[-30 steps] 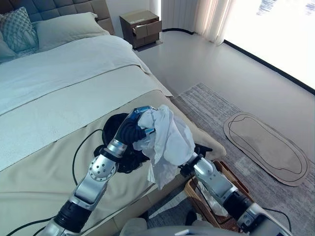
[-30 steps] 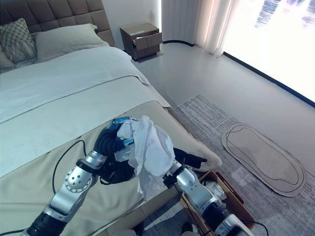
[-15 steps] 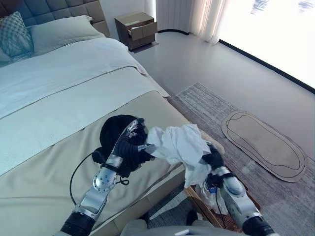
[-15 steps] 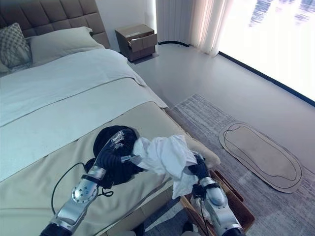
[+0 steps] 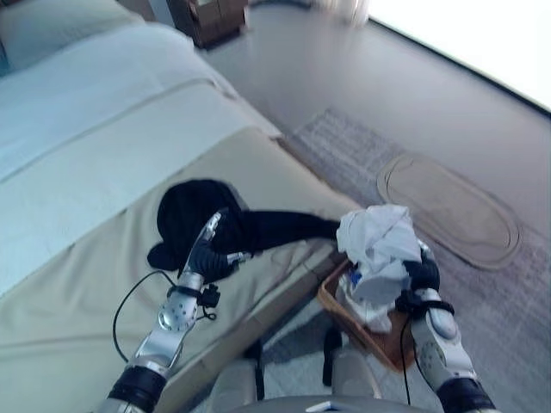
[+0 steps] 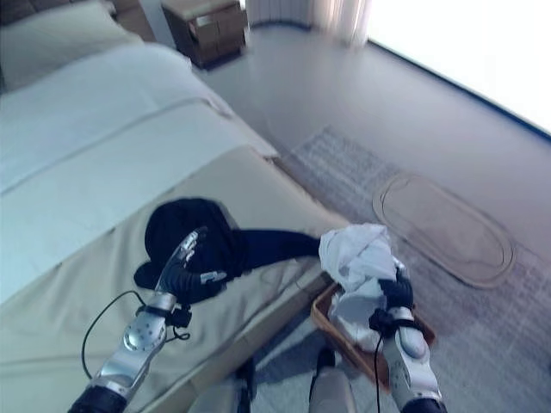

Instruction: Pick up clothes into the bucket

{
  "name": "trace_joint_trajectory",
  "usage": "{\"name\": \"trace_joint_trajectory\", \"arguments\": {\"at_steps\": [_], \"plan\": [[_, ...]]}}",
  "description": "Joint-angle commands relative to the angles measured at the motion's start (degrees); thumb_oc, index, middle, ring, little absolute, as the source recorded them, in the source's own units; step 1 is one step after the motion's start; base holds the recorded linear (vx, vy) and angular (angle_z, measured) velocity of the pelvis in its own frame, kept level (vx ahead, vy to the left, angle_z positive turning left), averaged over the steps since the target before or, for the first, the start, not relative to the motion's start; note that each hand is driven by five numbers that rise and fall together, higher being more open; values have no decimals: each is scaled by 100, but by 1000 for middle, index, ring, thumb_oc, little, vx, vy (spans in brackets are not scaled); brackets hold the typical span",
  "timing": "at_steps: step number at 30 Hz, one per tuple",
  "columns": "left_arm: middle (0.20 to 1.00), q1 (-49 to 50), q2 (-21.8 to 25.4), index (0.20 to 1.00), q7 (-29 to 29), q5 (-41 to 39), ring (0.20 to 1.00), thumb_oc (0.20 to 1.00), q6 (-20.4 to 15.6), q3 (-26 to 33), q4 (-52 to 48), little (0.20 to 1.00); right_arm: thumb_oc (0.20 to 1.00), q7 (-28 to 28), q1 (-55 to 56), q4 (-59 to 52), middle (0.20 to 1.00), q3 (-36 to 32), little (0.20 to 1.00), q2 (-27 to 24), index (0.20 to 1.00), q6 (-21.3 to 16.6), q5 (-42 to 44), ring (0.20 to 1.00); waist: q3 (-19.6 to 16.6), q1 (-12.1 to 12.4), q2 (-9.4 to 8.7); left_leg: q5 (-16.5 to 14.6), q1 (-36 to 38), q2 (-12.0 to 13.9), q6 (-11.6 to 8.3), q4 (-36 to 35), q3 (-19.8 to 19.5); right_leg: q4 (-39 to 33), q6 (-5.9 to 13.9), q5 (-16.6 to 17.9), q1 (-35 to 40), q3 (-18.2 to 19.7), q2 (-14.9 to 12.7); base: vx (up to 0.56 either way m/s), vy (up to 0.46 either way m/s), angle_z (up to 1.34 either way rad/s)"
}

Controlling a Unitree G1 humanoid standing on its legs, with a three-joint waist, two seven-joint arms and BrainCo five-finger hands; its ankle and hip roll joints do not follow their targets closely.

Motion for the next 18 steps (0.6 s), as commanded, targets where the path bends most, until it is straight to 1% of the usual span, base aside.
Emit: {"name": "trace_joint_trajectory", "arguments": {"at_steps": [1,3,4,5,6,7,8,9,11,12,13,17,18], "plan": [[1000,-211,173,1000,581,340,1000,1000,-334,520,-190,1000,200,-436,-511,-407,200,-388,200,-106,200,-715,-17,200,221,-86,-183,-738,-715,210,13,1424,-110,63,318,601,-339,251,-402,-124,-12,-7],[1000,-263,185,1000,710,449,1000,1000,-331,565,-178,1000,200,-545,-602,-284,200,-445,200,-155,200,-746,-90,200,240,-98,-170,-811,-945,213,20,1647,-116,268,292,541,-569,299,-398,-132,-14,-2],[1000,-405,232,1000,1000,743,1000,1000,-264,651,-182,1000,200,-815,-765,-185,200,-511,200,-272,200,-767,-307,200,341,-121,-165,-909,-1321,229,27,2016,-123,614,248,444,-926,366,-398,-145,-20,3],[1000,-470,254,1000,1129,890,1000,1000,-246,670,-190,1000,200,-918,-837,-49,200,-542,200,-325,200,-777,-361,200,385,-124,-158,-962,-1512,232,35,2218,-138,824,229,377,-1109,397,-398,-182,-18,0],[1000,-570,273,1000,1289,1052,1000,1000,-224,680,-166,1000,200,-1032,-977,123,200,-536,200,-397,200,-788,-420,200,396,-116,-129,-1124,-1786,247,44,2549,-147,1167,204,219,-1386,476,-378,-88,-4,-2],[1000,-582,270,1000,1296,1058,1000,1000,-225,681,-161,1000,200,-1033,-993,132,200,-536,200,-399,200,-792,-420,200,375,-120,-130,-1090,-1828,239,48,2540,-144,1157,202,250,-1428,481,-383,-118,-18,1],[1000,-719,305,1000,1545,1349,1000,1000,-124,734,-144,1000,200,-1165,-1096,237,200,-533,200,-526,200,-766,-561,200,453,-136,-137,-1206,-2145,249,53,2898,-160,1512,153,123,-1745,573,-387,-118,-26,3],[1000,-786,319,1000,1679,1500,1000,1000,-74,765,-159,1000,200,-1242,-1158,358,200,-576,200,-585,200,-758,-600,200,504,-133,-129,-1286,-2357,261,54,3137,-174,1739,131,71,-1956,621,-382,-136,-35,1],[1000,-893,317,1000,1881,1651,1000,1000,-9,816,-157,1000,200,-1400,-1348,534,200,-559,200,-670,200,-752,-676,200,549,-112,-95,-1531,-2691,294,49,3521,-201,2149,123,-173,-2328,700,-333,-54,-18,-2],[1000,-910,309,1000,1899,1667,1000,1000,-5,818,-158,1000,200,-1412,-1380,549,200,-556,200,-677,200,-755,-681,200,562,-119,-100,-1409,-2789,280,62,3529,-191,2134,93,-61,-2415,702,-346,-101,-2,1],[1000,-1057,310,1000,2193,1781,1000,1000,19,895,-138,1000,200,-1563,-1652,815,200,-514,200,-771,200,-756,-689,200,620,-105,-62,-1523,-3172,291,67,3876,-186,2489,59,-162,-2850,806,-295,-162,6,-1],[1000,-1437,407,1000,2632,1985,1000,1000,165,932,-53,1000,200,-1808,-2145,1261,200,-383,200,-949,200,-691,-713,200,681,-82,-3,-1627,-3809,271,91,4361,-185,2911,9,-256,-3498,948,-244,-79,6,-14],[1000,-1438,406,1000,2632,1985,1000,1000,165,933,-52,1000,200,-1807,-2147,1262,200,-383,200,-949,200,-692,-712,200,674,-81,-3,-1630,-3819,272,91,4366,-184,2917,9,-258,-3509,950,-244,-32,9,-20]]}}
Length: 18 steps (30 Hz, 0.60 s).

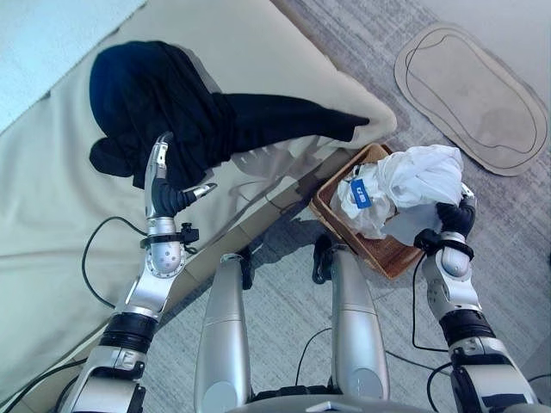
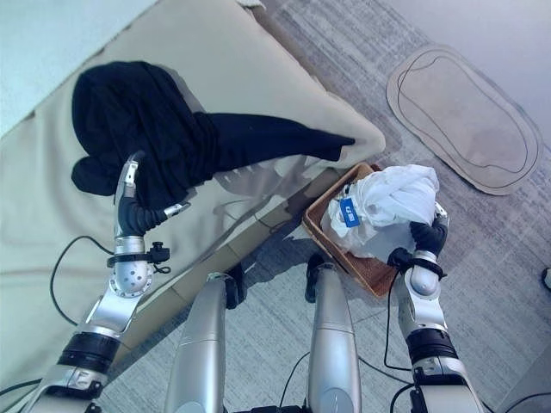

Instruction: Pick up clothes into the bucket

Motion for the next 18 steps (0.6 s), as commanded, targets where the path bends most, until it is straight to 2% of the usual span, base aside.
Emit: {"name": "trace_joint_trajectory", "arguments": {"at_steps": [1,2,3,10,18], "plan": [[1000,-167,31,1000,526,198,1000,1000,-65,102,-29,1000,200,-266,-197,107,200,41,200,-438,200,-366,-69,200,-433,-76,197,-502,-178,40,110,622,-88,-419,352,587,61,443,-261,-45,16,-13],[1000,-327,99,1000,677,228,1000,1000,-19,115,4,1000,200,-328,-397,326,200,117,200,-503,200,-313,-99,200,-400,-69,226,-521,-358,44,128,729,-65,-316,348,571,-130,488,-234,32,10,-8],[1000,-411,144,1000,759,252,1000,1000,9,103,47,1000,200,-361,-508,519,200,180,200,-566,200,-257,-176,200,-412,-57,256,-717,-378,59,114,826,-96,-172,377,382,-192,518,-211,48,5,-5],[1000,-1015,495,1000,1165,582,1000,1000,222,140,-44,1000,200,-454,-1043,1225,200,803,200,-879,200,186,-1154,200,-379,-54,355,-743,-833,28,156,1018,-76,27,367,345,-679,627,-178,-3,12,-3],[1000,-1706,1006,1000,1494,820,1000,1000,521,60,67,1000,200,-387,-1702,2558,200,1398,200,-941,200,576,-1573,200,-443,-11,449,-748,-1227,-57,186,1167,-67,172,377,341,-1064,695,-165,8,9,3]]}}
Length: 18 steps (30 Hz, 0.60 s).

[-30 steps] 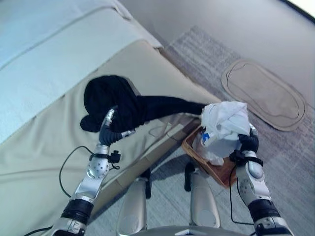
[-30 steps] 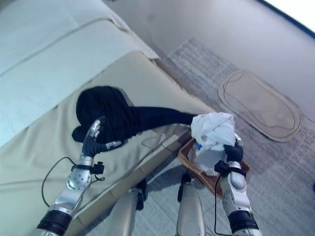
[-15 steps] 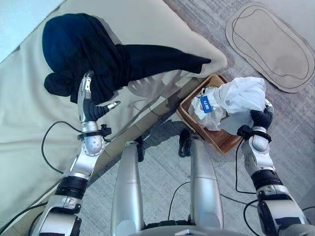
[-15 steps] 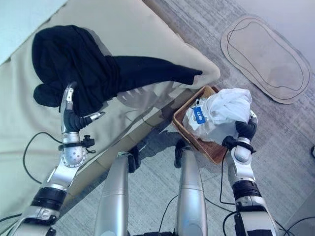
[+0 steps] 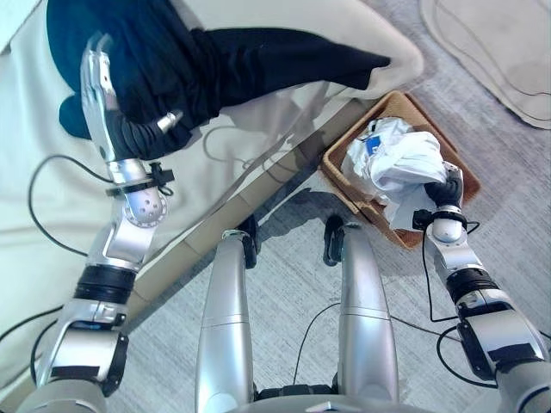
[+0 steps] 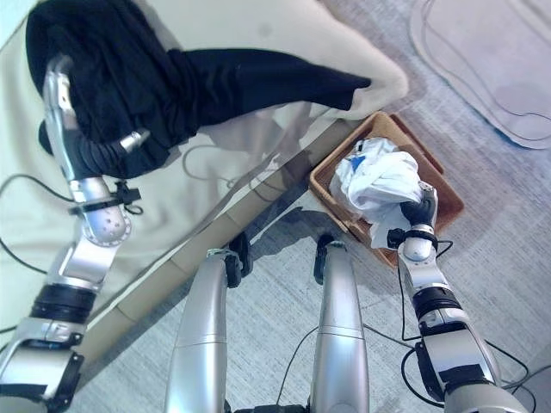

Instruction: Pick up clothes into the bucket

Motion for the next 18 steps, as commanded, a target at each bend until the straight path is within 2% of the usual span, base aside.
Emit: {"name": "trace_joint_trajectory", "arguments": {"at_steps": [1,7,8,9,10,12,18], "plan": [[1000,-152,75,1000,237,185,1000,1000,85,4,172,1000,200,-14,-123,336,200,246,200,-248,200,-21,-347,200,-566,-175,162,-431,14,20,152,202,-1,-939,354,807,215,280,-244,-2,12,-7],[1000,-572,329,1000,-59,211,1000,1000,375,-206,513,1000,200,-31,-536,920,200,381,200,-273,200,279,-607,200,-656,-175,170,-459,-219,-50,181,362,6,-801,348,804,-13,320,-242,5,4,0],[1000,-609,354,1000,-112,194,1000,1000,405,-235,565,1000,275,-55,-607,974,275,366,275,-265,275,311,-575,275,-671,-177,174,-468,-236,-56,187,380,6,-794,344,807,-33,333,-231,0,0,0],[1000,-665,387,1000,-162,190,1000,1000,429,-277,635,1000,520,-75,-662,1032,520,352,520,-269,520,331,-553,520,-684,-179,179,-471,-267,-60,192,401,16,-772,344,810,-70,343,-218,0,0,0],[1000,-713,419,1000,-240,188,1000,1000,488,-316,702,1000,827,-94,-712,1060,827,328,827,-261,827,350,-536,827,-702,-175,179,-480,-291,-60,199,417,28,-759,347,811,-105,351,-218,0,0,0],[1000,-761,445,1000,-287,204,1000,1000,513,-343,760,1000,1000,-123,-743,1065,1000,316,1000,-250,1000,366,-543,1000,-730,-178,178,-485,-324,-78,212,420,21,-757,341,810,-141,363,-199,0,0,0],[1000,-779,447,1000,-401,176,1000,1000,592,-361,906,1000,1000,-298,-867,1091,1000,196,1000,-269,1000,426,-521,1000,-806,-192,174,-489,-419,-89,238,437,49,-775,333,815,-225,384,-190,4,5,-2]]}}
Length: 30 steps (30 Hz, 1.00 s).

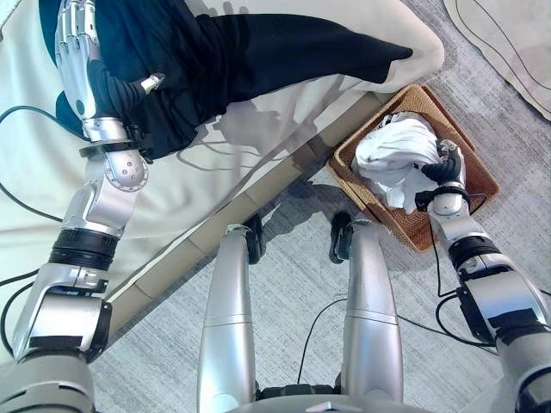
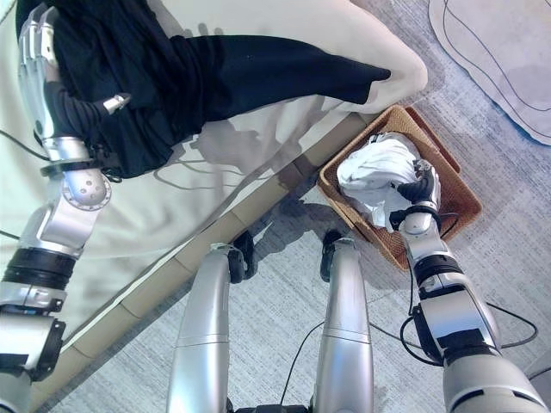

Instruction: Pick up clothes into the bucket

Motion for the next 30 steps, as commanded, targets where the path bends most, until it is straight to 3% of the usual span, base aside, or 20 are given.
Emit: {"name": "trace_joint_trajectory", "arguments": {"at_steps": [1,6,14,15,16,17,27,30], "plan": [[1000,248,-173,1000,13,127,1000,1000,24,95,137,1000,1000,-347,270,274,1000,-169,1000,-87,1000,-33,32,1000,-819,-183,156,-400,-146,-44,157,106,-118,-973,408,811,0,270,-67,0,0,0],[1000,236,-179,1000,-232,30,1000,1000,231,-23,430,1000,1000,-619,144,555,1000,-345,1000,-190,1000,177,45,1000,-870,-194,171,-399,-175,-42,177,95,-104,-995,407,829,-29,277,-60,0,0,0],[1000,-71,-19,1000,-914,139,1000,1000,671,-343,988,1000,1000,-524,70,757,1000,-452,1000,-233,1000,399,197,1000,-911,-230,175,-420,-231,-41,208,138,-107,-986,392,834,-77,282,-35,0,0,0],[831,-147,19,831,-1130,160,831,831,743,-437,1125,831,1000,-457,65,731,1000,-457,1000,-225,1000,424,262,1000,-923,-241,169,-423,-235,-34,213,140,-90,-987,392,841,-84,280,-40,0,0,0],[567,-152,19,567,-1129,159,567,567,742,-441,1128,567,1000,-457,66,731,1000,-460,1000,-226,1000,425,262,1000,-923,-239,168,-423,-235,-34,213,140,-89,-987,392,841,-85,280,-40,0,0,0],[200,-229,55,200,-1254,207,200,200,816,-479,1210,200,1000,-412,91,659,1000,-446,1000,-208,1000,425,280,1000,-931,-259,161,-437,-237,-38,217,152,-82,-985,388,843,-96,289,-32,0,0,0],[200,167,18,200,-1305,303,200,200,687,-172,1022,200,1000,-448,368,-128,1000,-552,1000,-132,1000,302,116,1000,-973,-271,131,-419,-210,-34,223,90,-92,-1086,389,875,-69,277,-9,1,2,-1],[200,439,-65,200,-1240,403,200,200,625,48,794,200,1000,-556,663,-1081,1000,-694,1000,-35,1000,157,-71,1000,-1004,-283,101,-399,-158,-26,218,17,-89,-1150,376,872,-17,256,4,-1,-1,-1]]}}
